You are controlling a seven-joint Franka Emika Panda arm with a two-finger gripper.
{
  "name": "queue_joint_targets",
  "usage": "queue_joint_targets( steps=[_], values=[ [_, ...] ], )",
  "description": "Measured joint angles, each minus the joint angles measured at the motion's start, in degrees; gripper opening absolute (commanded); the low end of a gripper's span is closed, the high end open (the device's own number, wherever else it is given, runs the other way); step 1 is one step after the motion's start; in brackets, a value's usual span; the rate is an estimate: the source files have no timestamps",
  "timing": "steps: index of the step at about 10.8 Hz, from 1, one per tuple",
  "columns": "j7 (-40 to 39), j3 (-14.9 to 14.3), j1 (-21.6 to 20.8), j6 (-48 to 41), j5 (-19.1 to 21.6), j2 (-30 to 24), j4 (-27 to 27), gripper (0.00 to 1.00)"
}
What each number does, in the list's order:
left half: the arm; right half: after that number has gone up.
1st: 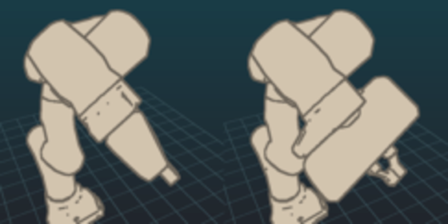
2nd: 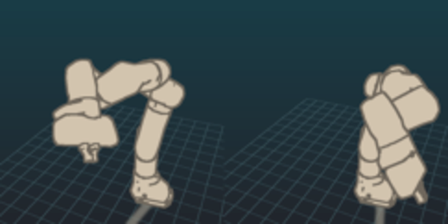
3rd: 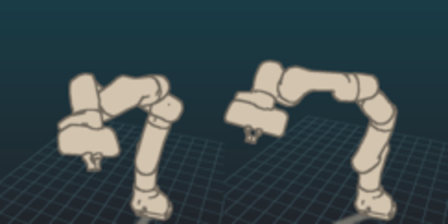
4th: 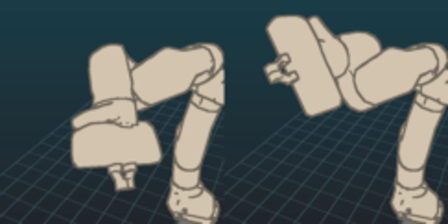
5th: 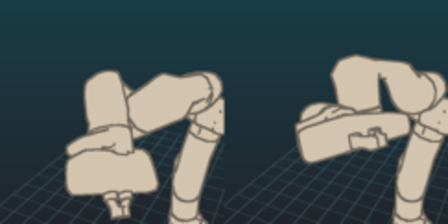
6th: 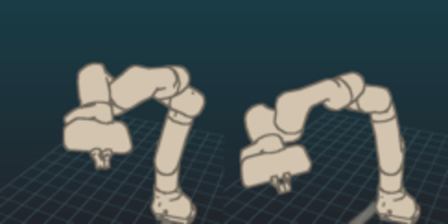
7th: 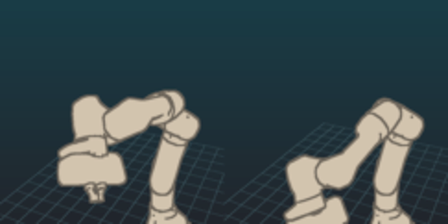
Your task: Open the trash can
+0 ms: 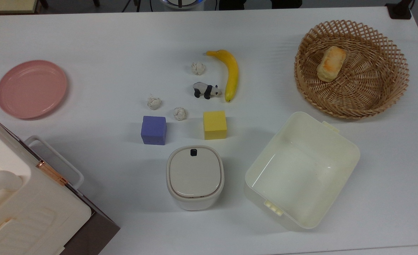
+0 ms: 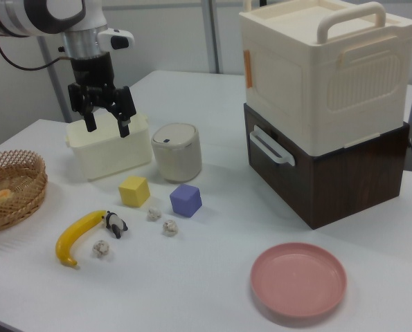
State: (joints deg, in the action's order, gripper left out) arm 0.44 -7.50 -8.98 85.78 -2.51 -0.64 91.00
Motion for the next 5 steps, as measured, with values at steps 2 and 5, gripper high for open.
queue_joint_targets(
  steps=[2,5],
  values=[
    [0.00,0.00,0.00,0.00,0.00,0.16,0.01,1.00],
    [0.00,-0.11,0.55,0.00,0.00,0.50,0.01,1.00]
  ],
)
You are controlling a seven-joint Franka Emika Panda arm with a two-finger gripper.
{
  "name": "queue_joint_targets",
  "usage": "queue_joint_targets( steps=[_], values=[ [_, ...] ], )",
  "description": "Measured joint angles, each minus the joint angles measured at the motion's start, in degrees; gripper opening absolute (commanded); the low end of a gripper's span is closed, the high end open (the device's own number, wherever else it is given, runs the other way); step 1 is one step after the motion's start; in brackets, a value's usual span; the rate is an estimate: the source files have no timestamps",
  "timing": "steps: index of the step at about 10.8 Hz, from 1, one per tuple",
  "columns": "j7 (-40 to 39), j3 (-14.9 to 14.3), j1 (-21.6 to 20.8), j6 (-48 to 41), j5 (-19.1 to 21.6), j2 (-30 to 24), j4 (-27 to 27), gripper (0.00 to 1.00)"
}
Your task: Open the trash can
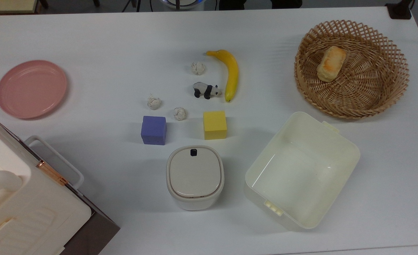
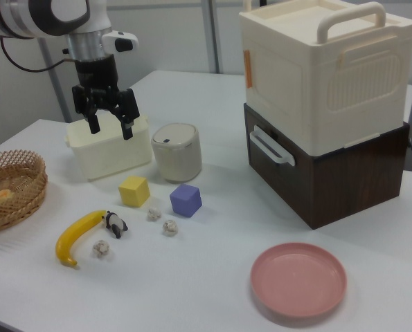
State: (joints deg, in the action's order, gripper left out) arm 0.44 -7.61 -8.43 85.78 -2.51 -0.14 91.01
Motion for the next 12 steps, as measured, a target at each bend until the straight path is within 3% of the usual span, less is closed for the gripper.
queue_joint_targets(
  steps=[9,10,11,12],
  values=[
    [-0.42,0.34,0.05,9.19,0.00,1.46,-0.02,1.00],
    [-0.42,0.61,-0.16,10.39,0.00,2.11,-0.02,0.78],
    [-0.46,1.23,-0.25,12.17,0.00,3.20,-0.02,0.37],
    [-0.62,1.64,-0.66,13.24,0.00,3.90,-0.04,0.15]
  ],
)
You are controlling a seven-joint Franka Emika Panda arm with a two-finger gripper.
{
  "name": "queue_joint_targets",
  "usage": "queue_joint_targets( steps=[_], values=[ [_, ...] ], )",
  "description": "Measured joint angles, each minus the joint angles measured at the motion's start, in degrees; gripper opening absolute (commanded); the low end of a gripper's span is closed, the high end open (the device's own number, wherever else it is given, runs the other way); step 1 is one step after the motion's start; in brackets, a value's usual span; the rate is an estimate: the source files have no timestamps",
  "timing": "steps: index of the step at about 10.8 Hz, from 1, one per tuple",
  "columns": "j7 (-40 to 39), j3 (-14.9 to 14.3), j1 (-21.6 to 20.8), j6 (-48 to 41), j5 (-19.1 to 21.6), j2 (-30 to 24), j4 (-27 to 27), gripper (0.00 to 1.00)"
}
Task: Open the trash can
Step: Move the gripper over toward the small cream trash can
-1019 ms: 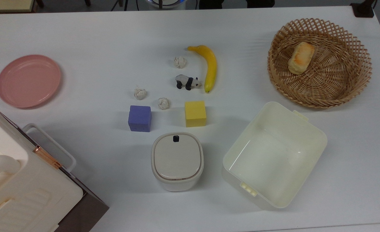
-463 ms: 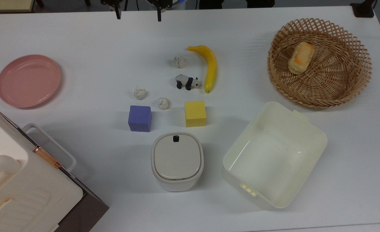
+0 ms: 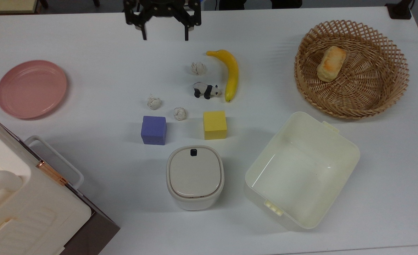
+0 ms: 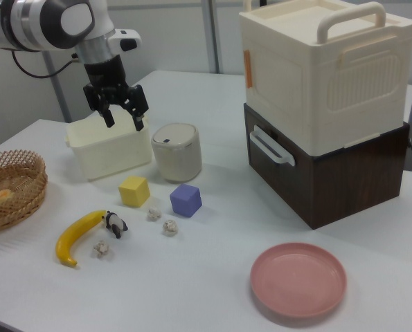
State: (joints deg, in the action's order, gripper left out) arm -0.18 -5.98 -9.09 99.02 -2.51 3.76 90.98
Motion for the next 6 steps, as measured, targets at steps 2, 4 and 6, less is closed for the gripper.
queue_joint_targets(
  steps=[2,4,6],
  values=[
    [0.00,0.09,-0.97,0.47,0.00,0.20,-0.08,0.00],
    [-0.12,0.09,-1.06,0.53,0.00,0.20,-0.17,0.00],
    [-0.63,0.10,-1.07,2.17,0.01,0.39,-0.13,0.00]
  ],
)
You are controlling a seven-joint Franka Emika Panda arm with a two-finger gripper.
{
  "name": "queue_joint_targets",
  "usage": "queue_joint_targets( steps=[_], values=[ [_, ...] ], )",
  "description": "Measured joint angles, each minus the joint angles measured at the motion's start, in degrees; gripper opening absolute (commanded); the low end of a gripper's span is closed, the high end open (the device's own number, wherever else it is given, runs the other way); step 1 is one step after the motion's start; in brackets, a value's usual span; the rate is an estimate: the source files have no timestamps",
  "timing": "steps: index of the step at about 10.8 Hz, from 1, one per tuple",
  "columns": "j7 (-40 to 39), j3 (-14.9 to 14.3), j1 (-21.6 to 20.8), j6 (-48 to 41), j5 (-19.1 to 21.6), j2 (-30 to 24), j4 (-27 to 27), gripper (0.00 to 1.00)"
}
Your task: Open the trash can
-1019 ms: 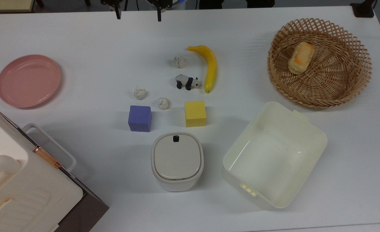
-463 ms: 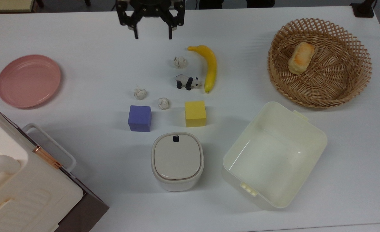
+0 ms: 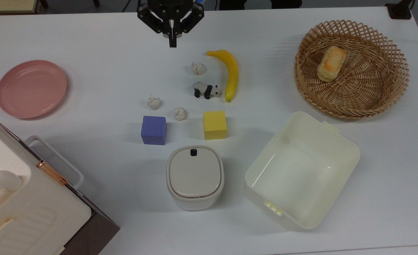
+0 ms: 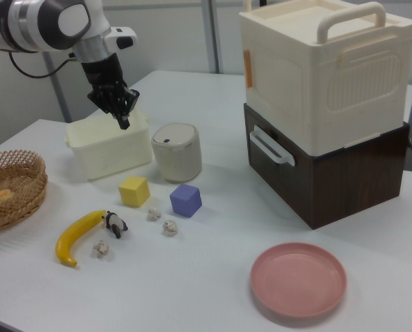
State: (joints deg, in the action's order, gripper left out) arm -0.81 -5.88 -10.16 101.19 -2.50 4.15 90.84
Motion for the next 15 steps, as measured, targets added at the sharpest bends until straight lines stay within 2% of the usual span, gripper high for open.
queue_joint_targets(
  steps=[3,7,15],
  values=[
    [-0.14,0.04,-0.76,7.57,0.00,2.60,-0.42,0.00],
    [-0.13,0.07,-1.71,20.72,0.00,11.68,-4.06,0.00],
    [-0.12,0.27,-2.86,42.78,0.00,23.87,-4.76,0.00]
  ],
)
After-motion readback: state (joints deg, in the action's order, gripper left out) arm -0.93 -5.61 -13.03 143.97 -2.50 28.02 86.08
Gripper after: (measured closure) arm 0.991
